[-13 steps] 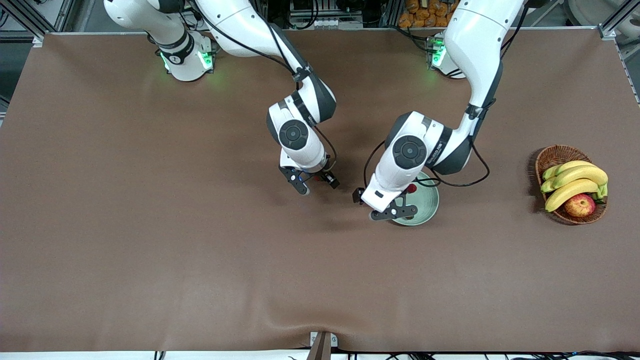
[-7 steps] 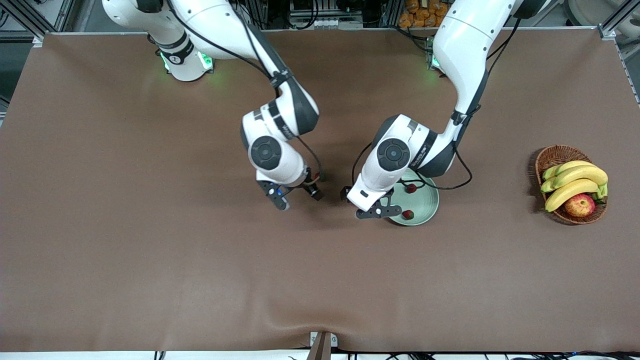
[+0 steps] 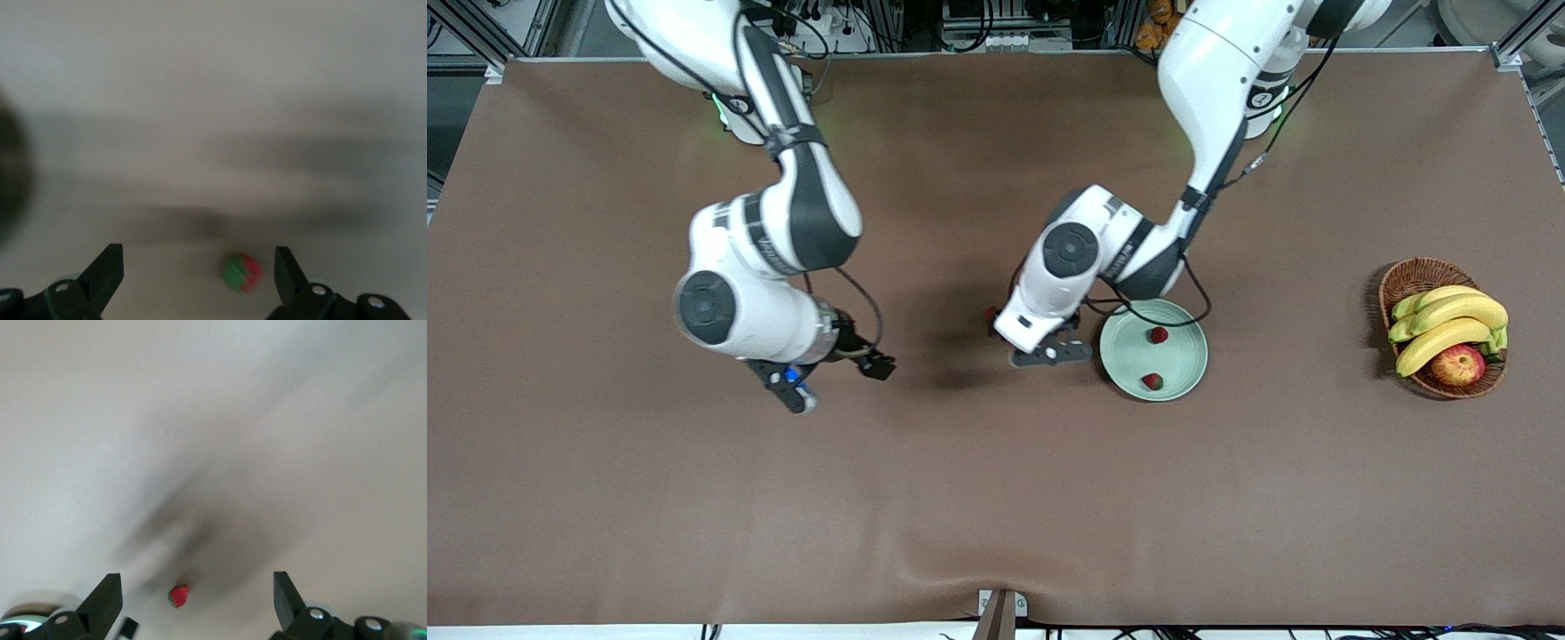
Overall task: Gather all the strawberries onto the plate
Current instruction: 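Grasp the last strawberry with the left gripper while the right gripper withdraws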
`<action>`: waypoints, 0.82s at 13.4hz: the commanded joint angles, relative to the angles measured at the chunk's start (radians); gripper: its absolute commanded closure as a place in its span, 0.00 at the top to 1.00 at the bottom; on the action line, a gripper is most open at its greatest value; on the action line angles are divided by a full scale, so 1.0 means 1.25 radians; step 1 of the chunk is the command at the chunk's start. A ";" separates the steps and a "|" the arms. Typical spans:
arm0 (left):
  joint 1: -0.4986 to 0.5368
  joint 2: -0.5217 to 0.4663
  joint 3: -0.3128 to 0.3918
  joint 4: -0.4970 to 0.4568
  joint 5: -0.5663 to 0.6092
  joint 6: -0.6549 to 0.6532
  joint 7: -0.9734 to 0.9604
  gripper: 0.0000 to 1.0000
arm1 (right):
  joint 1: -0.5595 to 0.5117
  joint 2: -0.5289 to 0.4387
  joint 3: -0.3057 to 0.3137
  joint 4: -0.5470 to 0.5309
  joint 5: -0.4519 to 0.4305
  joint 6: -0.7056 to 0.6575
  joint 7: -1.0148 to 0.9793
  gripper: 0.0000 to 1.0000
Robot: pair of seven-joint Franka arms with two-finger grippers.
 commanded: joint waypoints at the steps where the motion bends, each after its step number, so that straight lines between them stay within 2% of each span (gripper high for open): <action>1: -0.076 0.072 0.035 0.086 0.019 0.007 -0.035 1.00 | -0.017 -0.029 -0.068 -0.012 -0.002 -0.058 -0.134 1.00; 3: -0.088 0.088 0.042 0.091 0.088 0.007 -0.028 1.00 | -0.019 -0.031 -0.137 -0.012 -0.001 -0.107 -0.261 1.00; 5: -0.100 0.103 0.042 0.092 0.139 0.009 -0.020 1.00 | -0.024 -0.039 -0.167 -0.013 -0.001 -0.130 -0.314 1.00; 9: -0.109 0.116 0.040 0.092 0.156 0.007 -0.020 1.00 | -0.136 -0.084 -0.160 -0.011 -0.042 -0.156 -0.463 1.00; 10: -0.111 0.118 0.040 0.092 0.157 0.007 -0.019 1.00 | -0.161 -0.099 -0.157 -0.009 -0.075 -0.157 -0.501 1.00; 11: -0.112 0.118 0.040 0.091 0.158 0.007 -0.019 1.00 | -0.195 -0.116 -0.129 -0.008 -0.108 -0.156 -0.529 1.00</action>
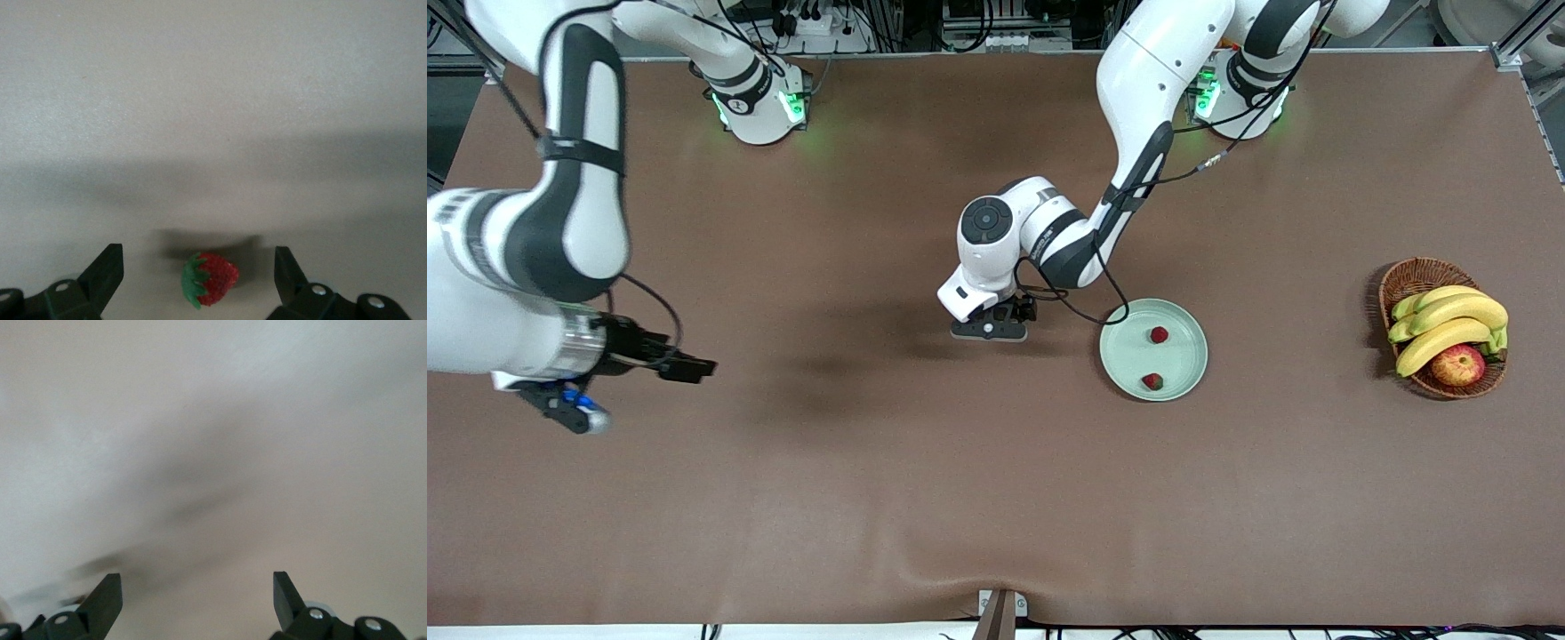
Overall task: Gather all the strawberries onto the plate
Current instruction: 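Grasp the last strawberry with the left gripper while the right gripper withdraws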
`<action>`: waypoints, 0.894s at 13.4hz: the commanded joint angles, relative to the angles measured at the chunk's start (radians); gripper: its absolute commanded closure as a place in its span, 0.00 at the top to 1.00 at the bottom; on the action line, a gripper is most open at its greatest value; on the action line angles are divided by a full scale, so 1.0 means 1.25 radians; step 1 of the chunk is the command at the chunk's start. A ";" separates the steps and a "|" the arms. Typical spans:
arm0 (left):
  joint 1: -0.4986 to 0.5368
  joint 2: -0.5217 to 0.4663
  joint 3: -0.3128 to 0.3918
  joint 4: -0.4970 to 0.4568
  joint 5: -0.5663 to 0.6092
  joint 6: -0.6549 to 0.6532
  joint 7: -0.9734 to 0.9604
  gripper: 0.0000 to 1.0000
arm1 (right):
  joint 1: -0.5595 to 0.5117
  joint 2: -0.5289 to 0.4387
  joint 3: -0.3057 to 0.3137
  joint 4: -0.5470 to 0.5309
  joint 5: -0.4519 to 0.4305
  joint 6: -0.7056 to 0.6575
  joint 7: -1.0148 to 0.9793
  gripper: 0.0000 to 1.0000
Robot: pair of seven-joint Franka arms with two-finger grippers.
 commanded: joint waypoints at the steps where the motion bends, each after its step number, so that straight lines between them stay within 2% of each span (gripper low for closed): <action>1: -0.008 0.013 0.006 0.021 0.022 -0.002 0.001 1.00 | -0.123 -0.069 0.108 -0.005 -0.073 -0.008 -0.056 1.00; 3: -0.010 0.020 0.006 0.021 0.021 -0.002 0.001 1.00 | -0.291 -0.113 0.310 0.008 -0.177 -0.001 -0.054 1.00; 4: -0.018 0.025 0.006 0.021 0.021 -0.002 0.001 1.00 | -0.353 -0.141 0.396 0.006 -0.234 0.004 -0.052 1.00; 5: -0.018 0.028 0.006 0.021 0.020 -0.002 0.001 1.00 | -0.373 -0.167 0.424 -0.003 -0.253 0.017 -0.051 1.00; 6: -0.019 0.028 0.006 0.020 0.021 -0.002 0.000 1.00 | -0.379 -0.188 0.428 -0.012 -0.255 0.016 -0.052 1.00; 8: -0.019 0.024 0.005 0.020 0.022 -0.002 -0.004 0.86 | -0.398 -0.261 0.447 -0.072 -0.272 0.019 -0.054 1.00; 10: -0.019 0.024 0.005 0.020 0.021 -0.002 -0.010 0.64 | -0.401 -0.353 0.476 -0.164 -0.323 0.048 -0.052 1.00; 11: -0.019 0.024 0.005 0.020 0.018 -0.002 -0.012 0.51 | -0.407 -0.389 0.479 -0.207 -0.326 0.064 -0.052 1.00; 12: -0.019 0.024 0.005 0.020 0.013 -0.002 -0.014 0.31 | -0.420 -0.419 0.502 -0.239 -0.336 0.068 -0.045 1.00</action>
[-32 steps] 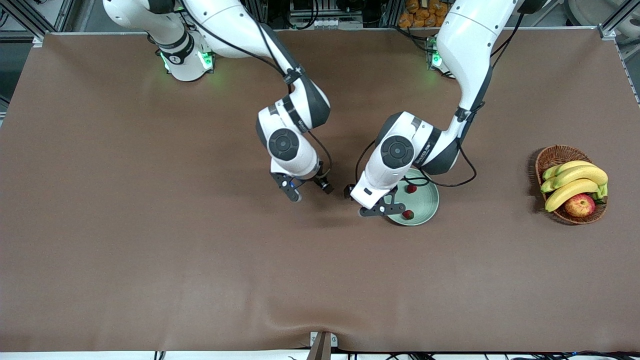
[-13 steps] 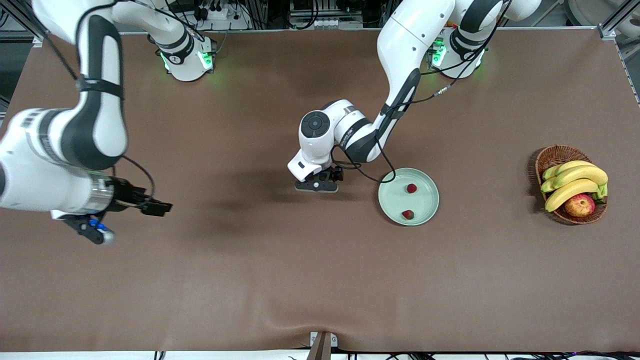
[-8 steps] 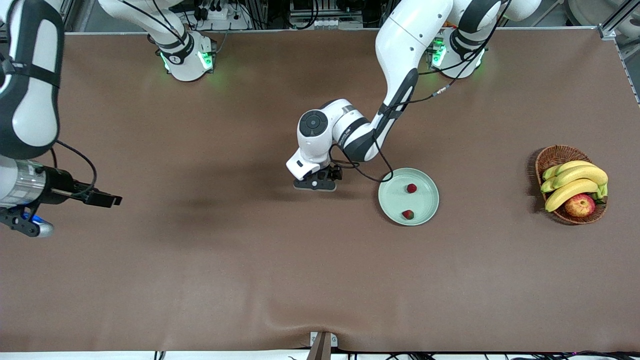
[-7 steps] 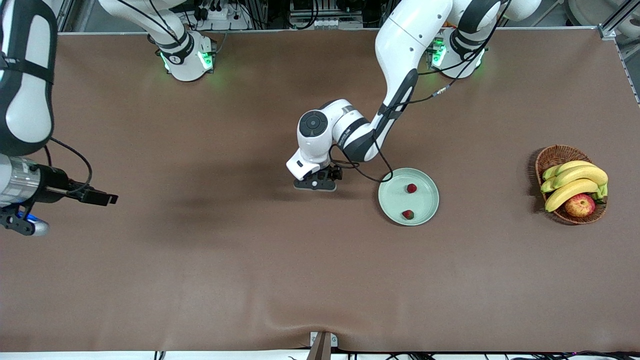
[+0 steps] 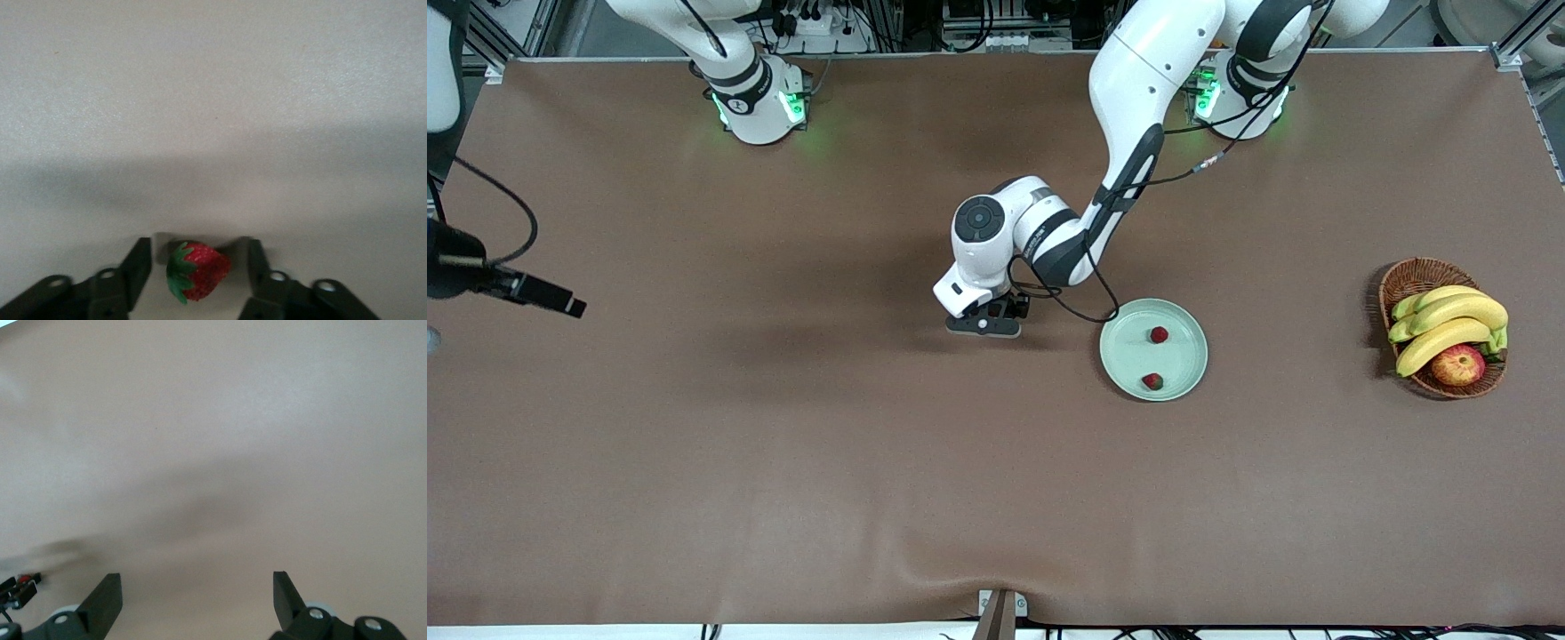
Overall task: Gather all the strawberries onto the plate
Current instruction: 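Lower the strawberry onto the plate and open the left gripper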
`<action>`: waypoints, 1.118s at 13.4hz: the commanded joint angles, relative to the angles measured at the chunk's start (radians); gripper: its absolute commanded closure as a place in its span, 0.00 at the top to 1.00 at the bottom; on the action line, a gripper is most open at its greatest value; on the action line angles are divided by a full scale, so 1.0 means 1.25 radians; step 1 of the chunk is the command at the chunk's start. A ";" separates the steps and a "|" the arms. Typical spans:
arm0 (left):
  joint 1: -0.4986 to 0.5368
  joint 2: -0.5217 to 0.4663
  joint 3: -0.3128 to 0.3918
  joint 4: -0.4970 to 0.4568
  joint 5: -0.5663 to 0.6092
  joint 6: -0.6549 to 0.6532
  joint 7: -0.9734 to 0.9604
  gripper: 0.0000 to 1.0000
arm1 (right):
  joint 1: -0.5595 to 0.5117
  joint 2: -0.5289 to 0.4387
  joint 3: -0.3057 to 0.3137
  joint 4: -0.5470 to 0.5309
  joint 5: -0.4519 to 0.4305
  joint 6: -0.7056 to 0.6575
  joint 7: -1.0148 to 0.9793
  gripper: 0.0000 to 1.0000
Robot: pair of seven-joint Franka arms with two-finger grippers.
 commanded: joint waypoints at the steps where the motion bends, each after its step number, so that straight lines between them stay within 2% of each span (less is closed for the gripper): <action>1: -0.006 0.006 0.005 0.017 0.011 -0.002 -0.015 0.04 | -0.067 -0.118 0.083 -0.127 -0.041 0.031 0.008 1.00; 2: -0.006 0.005 0.005 0.017 0.010 -0.002 -0.015 0.00 | -0.089 -0.129 0.111 -0.126 -0.043 0.016 0.011 1.00; 3: -0.006 0.005 0.003 0.017 0.010 -0.002 -0.015 0.00 | -0.089 -0.125 0.113 -0.112 -0.046 -0.009 0.012 1.00; 7: 0.021 -0.047 0.003 0.010 0.006 -0.046 -0.028 0.00 | -0.094 0.003 0.109 0.102 -0.089 -0.077 0.003 1.00; 9: 0.086 -0.098 0.002 0.003 0.006 -0.105 -0.054 0.00 | -0.101 0.007 0.104 0.117 -0.081 -0.091 0.007 1.00; 11: 0.161 -0.151 0.003 -0.064 0.008 -0.115 -0.045 0.00 | -0.104 0.004 0.104 0.129 -0.055 -0.153 0.002 1.00; 12: 0.199 -0.169 0.002 -0.092 0.010 -0.115 -0.027 0.00 | -0.109 0.005 0.100 0.129 -0.026 -0.146 -0.005 1.00; 15: 0.268 -0.190 0.001 -0.164 0.010 -0.110 0.037 0.00 | -0.094 0.006 0.104 0.166 -0.081 -0.147 -0.006 1.00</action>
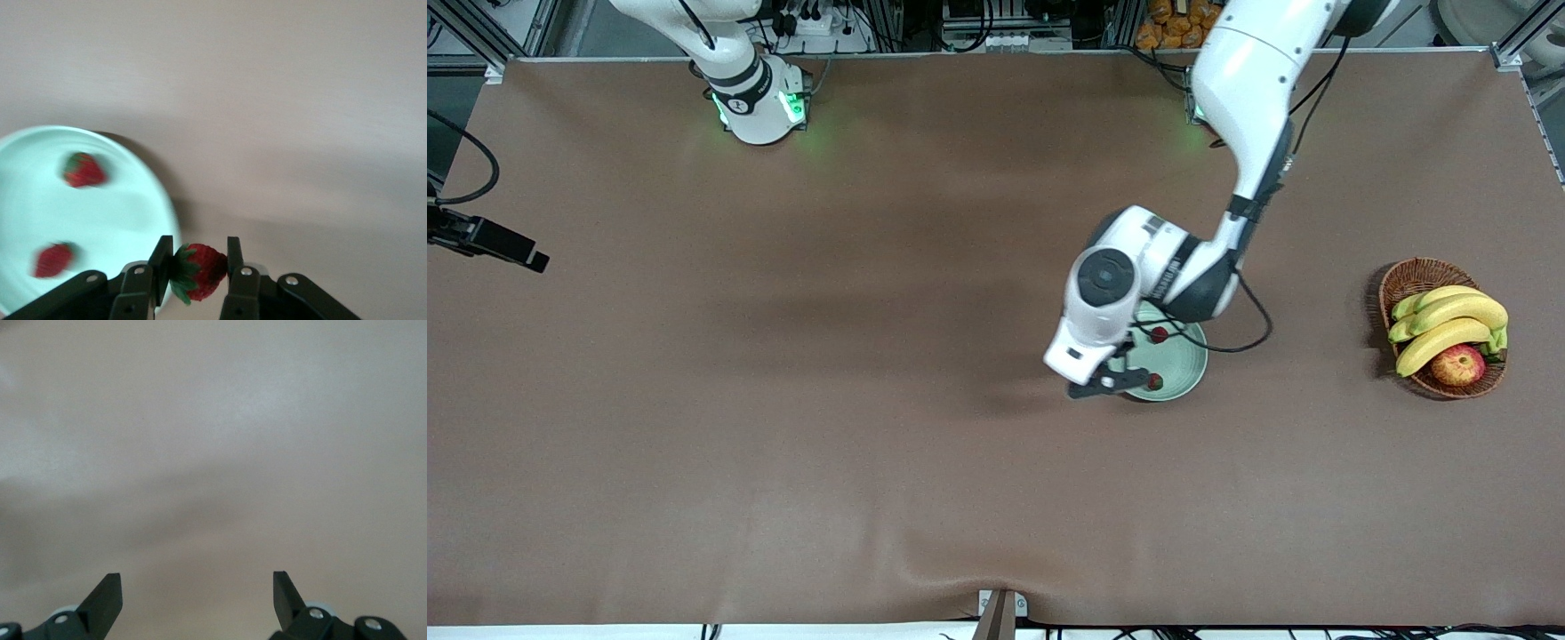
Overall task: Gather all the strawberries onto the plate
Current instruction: 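Lower the strawberry onto the plate and open the left gripper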
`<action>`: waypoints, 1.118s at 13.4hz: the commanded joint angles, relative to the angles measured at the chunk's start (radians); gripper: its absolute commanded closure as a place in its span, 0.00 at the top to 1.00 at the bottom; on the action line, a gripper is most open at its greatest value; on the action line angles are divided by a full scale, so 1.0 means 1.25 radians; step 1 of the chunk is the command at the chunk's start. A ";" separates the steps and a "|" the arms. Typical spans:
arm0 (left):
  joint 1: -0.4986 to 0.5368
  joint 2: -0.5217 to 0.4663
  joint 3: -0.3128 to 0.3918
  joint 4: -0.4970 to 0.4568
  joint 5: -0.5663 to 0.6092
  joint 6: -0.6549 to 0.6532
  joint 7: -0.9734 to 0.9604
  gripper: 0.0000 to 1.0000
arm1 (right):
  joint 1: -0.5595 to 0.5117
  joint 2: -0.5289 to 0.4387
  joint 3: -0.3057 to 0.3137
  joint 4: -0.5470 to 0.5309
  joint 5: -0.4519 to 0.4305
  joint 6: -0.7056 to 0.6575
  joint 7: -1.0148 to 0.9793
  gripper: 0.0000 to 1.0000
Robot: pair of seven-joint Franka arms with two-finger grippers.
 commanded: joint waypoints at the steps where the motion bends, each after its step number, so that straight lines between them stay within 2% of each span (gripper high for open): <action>1: 0.031 -0.049 -0.011 -0.096 0.009 0.012 0.023 0.00 | -0.014 0.009 0.011 0.049 -0.014 -0.019 -0.008 1.00; 3: 0.036 -0.066 -0.011 -0.140 0.009 0.016 0.030 0.00 | -0.008 -0.010 0.013 0.039 -0.007 -0.029 0.005 1.00; 6: 0.036 -0.060 -0.025 -0.156 0.008 0.016 0.031 0.00 | 0.004 -0.105 0.016 -0.109 -0.005 0.077 0.000 1.00; 7: 0.038 -0.061 -0.026 -0.158 0.008 0.014 0.039 0.40 | 0.000 -0.118 0.014 -0.131 -0.005 0.086 -0.001 1.00; 8: 0.049 -0.066 -0.027 -0.157 0.008 0.016 0.056 0.99 | -0.002 -0.122 0.016 -0.134 -0.005 0.085 -0.002 1.00; 13: 0.093 -0.160 -0.027 -0.157 0.008 0.002 0.065 1.00 | 0.006 -0.105 0.014 -0.100 -0.009 0.077 -0.006 1.00; 15: 0.128 -0.214 -0.027 -0.155 0.008 -0.036 0.106 1.00 | 0.006 -0.095 0.016 -0.081 -0.012 0.076 -0.007 1.00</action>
